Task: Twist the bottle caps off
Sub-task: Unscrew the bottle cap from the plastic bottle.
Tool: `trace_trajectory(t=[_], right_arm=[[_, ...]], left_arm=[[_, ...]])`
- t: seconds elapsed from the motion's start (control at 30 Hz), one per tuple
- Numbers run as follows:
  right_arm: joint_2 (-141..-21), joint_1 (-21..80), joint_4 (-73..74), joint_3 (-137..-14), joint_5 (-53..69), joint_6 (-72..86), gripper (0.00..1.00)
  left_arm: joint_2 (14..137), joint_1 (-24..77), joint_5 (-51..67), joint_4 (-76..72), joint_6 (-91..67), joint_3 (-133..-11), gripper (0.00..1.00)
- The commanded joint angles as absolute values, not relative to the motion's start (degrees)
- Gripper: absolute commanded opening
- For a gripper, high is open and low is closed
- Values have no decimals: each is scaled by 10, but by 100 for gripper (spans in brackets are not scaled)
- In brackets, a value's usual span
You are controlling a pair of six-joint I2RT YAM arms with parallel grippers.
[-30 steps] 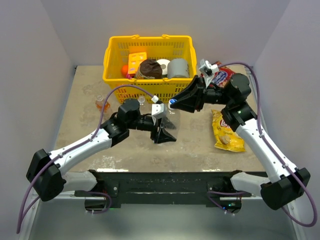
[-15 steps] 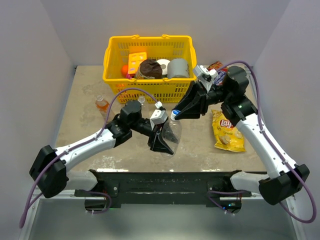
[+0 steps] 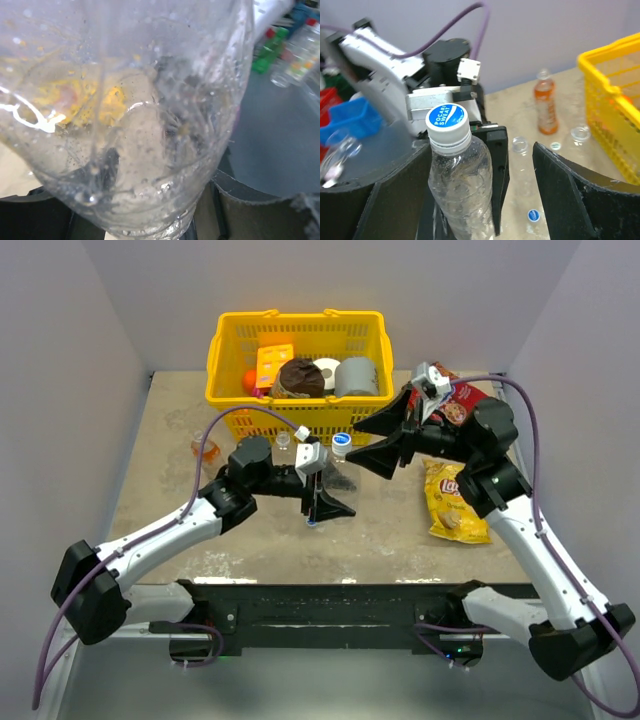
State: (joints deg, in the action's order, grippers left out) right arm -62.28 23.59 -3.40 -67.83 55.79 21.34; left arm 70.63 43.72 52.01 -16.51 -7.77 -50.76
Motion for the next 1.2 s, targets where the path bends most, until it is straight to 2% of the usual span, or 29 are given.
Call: trace_trajectory(t=[0.0,0.17,0.3,0.97,1.17], right_arm=[[-588,248,-33,-661,324,230,81],[-574,296,-26,-657,234,210,77],[-584,325,-25,-668,200,198,72],[-610,347,-44,-673,204,192,56],[-613,348,-39,-676,209,190,37]], left_arm=[[689,440,368,-130,-29,-540,31],[700,441,286,-103,-30,-551,31],[709,441,272,-89,-32,-556,30],[726,447,264,-77,-32,-562,29],[726,447,272,-79,-31,-562,28]])
